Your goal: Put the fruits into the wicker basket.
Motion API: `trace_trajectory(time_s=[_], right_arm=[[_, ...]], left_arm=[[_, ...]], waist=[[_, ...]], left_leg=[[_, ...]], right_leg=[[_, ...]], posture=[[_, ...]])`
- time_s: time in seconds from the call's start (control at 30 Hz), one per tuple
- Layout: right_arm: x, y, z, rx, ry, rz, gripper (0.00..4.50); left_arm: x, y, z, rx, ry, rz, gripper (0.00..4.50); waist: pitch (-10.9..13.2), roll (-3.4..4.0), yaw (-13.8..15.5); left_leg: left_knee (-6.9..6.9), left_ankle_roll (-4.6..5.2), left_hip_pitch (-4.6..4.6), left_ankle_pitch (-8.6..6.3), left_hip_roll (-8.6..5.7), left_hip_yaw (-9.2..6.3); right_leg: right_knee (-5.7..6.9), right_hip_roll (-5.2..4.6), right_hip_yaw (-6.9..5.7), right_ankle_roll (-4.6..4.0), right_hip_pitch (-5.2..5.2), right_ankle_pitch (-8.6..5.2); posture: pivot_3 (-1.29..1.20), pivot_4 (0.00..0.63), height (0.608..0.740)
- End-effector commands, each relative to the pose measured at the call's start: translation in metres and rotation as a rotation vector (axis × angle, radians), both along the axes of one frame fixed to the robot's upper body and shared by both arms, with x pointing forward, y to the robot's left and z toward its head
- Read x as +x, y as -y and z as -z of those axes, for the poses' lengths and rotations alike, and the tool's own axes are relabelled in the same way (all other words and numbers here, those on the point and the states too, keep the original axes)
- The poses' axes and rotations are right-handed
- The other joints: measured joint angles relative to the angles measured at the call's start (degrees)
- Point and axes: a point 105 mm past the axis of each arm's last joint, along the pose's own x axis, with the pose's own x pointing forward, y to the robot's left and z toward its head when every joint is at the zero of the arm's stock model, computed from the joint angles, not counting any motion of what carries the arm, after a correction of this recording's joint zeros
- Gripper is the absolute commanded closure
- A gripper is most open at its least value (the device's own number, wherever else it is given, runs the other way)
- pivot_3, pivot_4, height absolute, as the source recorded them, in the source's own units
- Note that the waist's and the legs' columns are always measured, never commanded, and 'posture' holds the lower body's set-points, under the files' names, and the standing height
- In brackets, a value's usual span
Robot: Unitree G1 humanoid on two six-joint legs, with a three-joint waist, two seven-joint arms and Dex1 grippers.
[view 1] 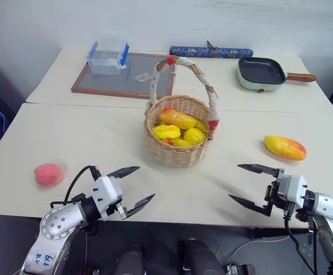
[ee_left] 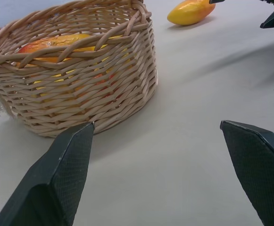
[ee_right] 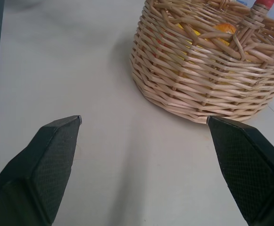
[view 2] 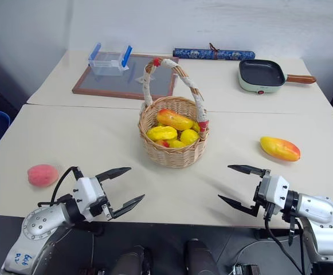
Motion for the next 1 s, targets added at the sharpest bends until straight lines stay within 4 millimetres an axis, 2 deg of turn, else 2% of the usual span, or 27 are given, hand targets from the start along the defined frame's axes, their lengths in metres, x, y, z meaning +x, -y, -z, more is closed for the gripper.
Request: trace_trajectory(time_s=[0.03,0.23,0.47,0.57,0.63,0.7,0.8,0.9,0.97,1.0], right_arm=[[-0.002,0.0,-0.003,0.01,0.005,-0.015,0.06],[-0.007,-0.001,0.0,-0.008,-0.015,-0.053,0.06],[-0.012,-0.016,0.0,-0.006,-0.043,-0.142,0.06],[-0.016,-0.019,-0.004,0.024,-0.051,-0.198,0.06],[-0.023,-0.029,-0.013,0.089,-0.051,-0.277,0.06],[-0.025,-0.043,-0.025,0.19,-0.074,-0.318,0.06],[-0.026,-0.057,-0.037,0.238,-0.056,-0.357,0.06],[-0.027,-0.077,-0.052,0.304,0.004,-0.41,0.06],[-0.026,-0.08,-0.059,0.364,0.019,-0.415,0.06],[-0.025,-0.08,-0.06,0.382,0.024,-0.412,0.06]], left_arm=[[-0.005,0.003,-0.009,-0.014,0.043,0.021,0.0],[-0.005,0.002,-0.012,-0.067,0.019,0.034,0.0],[0.001,-0.009,-0.012,-0.093,-0.001,0.003,0.0],[-0.002,-0.013,-0.02,-0.15,0.001,0.015,0.0],[0.001,-0.027,-0.029,-0.201,0.023,-0.053,0.0],[-0.004,-0.044,-0.032,-0.218,0.023,-0.127,0.0],[-0.015,-0.06,-0.033,-0.246,0.017,-0.213,0.0],[-0.05,-0.119,-0.028,-0.299,0.035,-0.534,0.0],[-0.082,-0.169,-0.019,-0.345,0.039,-0.796,0.0],[-0.094,-0.183,-0.017,-0.362,0.04,-0.87,0.0]], waist=[[0.0,0.0,0.0],[0.0,0.0,0.0],[0.0,0.0,0.0],[0.0,0.0,0.0],[0.0,0.01,-0.1],[0.0,0.01,-0.3],[0.0,0.01,-0.6],[0.0,-0.2,-1.4],[0.1,-0.3,-1.5],[0.1,-0.31,-1.5]], left_leg=[[0.01,0.0,0.0,0.0,0.0,0.0],[0.01,0.0,0.0,0.0,0.0,0.0],[0.01,0.0,0.01,0.0,0.0,0.0],[0.02,0.0,0.0,0.0,0.0,0.0],[0.01,0.0,0.0,0.0,0.01,0.0],[0.0,0.0,0.01,0.0,0.03,-0.01],[-0.01,-0.01,0.03,0.0,0.07,-0.02],[-0.01,-0.04,-0.03,-0.03,0.06,-0.02],[-0.01,-0.05,-0.06,-0.12,0.08,-0.05],[-0.02,-0.06,-0.1,-0.13,0.08,-0.06]], right_leg=[[0.0,0.0,0.0,0.0,0.0,0.0],[0.0,-0.01,0.0,0.0,0.0,0.0],[0.02,0.0,0.0,0.0,0.0,0.0],[0.01,-0.01,0.0,0.0,0.01,0.0],[0.01,-0.01,-0.01,0.0,0.0,0.0],[0.03,0.0,-0.01,-0.01,0.0,0.0],[0.06,0.02,-0.01,-0.03,-0.01,-0.02],[-0.02,-0.02,-0.01,-0.04,-0.03,-0.02],[-0.08,-0.01,-0.04,-0.05,-0.03,-0.05],[-0.12,-0.01,-0.06,-0.07,-0.08,-0.07]], posture=[[0.0,0.15,0.74],[0.0,0.15,0.74],[0.0,0.15,0.74],[0.0,0.15,0.74],[0.0,0.15,0.74],[0.0,0.15,0.74],[0.0,0.15,0.74],[0.0,0.15,0.74],[0.0,0.15,0.74],[0.0,0.15,0.74]])
